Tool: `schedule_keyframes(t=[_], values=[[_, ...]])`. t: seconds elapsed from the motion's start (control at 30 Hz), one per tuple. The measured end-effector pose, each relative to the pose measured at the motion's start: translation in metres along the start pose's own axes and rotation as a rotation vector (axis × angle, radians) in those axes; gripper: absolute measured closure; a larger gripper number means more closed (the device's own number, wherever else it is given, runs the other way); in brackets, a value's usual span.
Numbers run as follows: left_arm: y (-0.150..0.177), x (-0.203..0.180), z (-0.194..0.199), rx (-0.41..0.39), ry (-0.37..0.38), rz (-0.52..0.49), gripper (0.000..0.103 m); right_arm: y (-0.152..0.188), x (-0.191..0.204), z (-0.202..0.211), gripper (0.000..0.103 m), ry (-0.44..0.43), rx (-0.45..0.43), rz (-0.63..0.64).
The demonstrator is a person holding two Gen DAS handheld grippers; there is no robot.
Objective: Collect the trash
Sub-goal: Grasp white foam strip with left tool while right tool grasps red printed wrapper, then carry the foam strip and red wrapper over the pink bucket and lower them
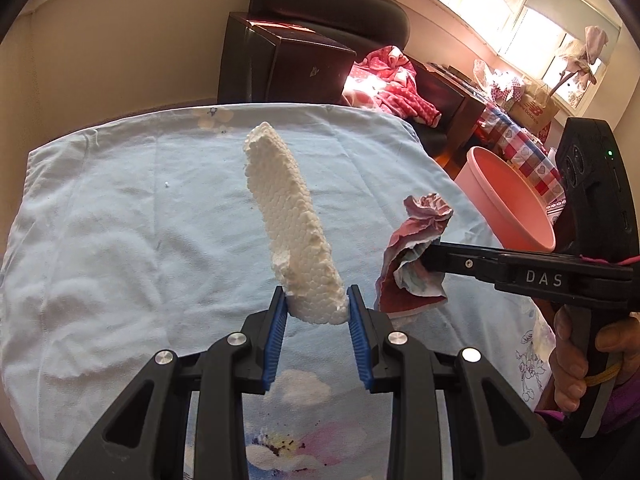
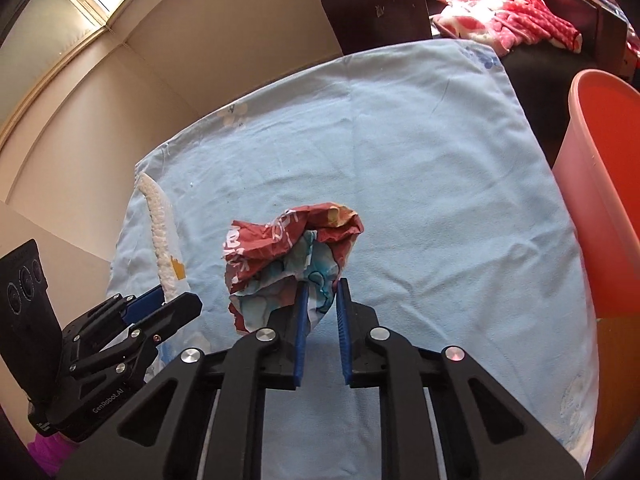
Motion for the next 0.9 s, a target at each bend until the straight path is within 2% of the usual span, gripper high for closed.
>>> schedule_keyframes(t=[0.17, 0.43, 0.9], values=[[-0.006, -0.016, 0.002, -0.014, 0.012, -0.011, 0.074, -0.014, -0.011, 0.027, 0.089, 0.105, -0.118, 0.071], [-0.021, -0.058, -0.004, -0.023, 0.052, -0.051, 0.074, -0.016, -0.043, 0.061, 0.089, 0.225, -0.216, 0.101], [-0.047, -0.155, -0.03, -0.02, 0.163, -0.131, 0.074, -0.014, -0.12, 0.121, 0.089, 0.365, -0.323, -0.001]])
Point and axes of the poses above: each gripper's, at about its wrist camera, not at the fingertips, and z roughly against the way its jaws point, x to its left, y to its underside, the point moved 6 cm from there along -z, roughly the way its jaws point, and after that the axes turned 6 degrees about z, right-handed, at the moved point
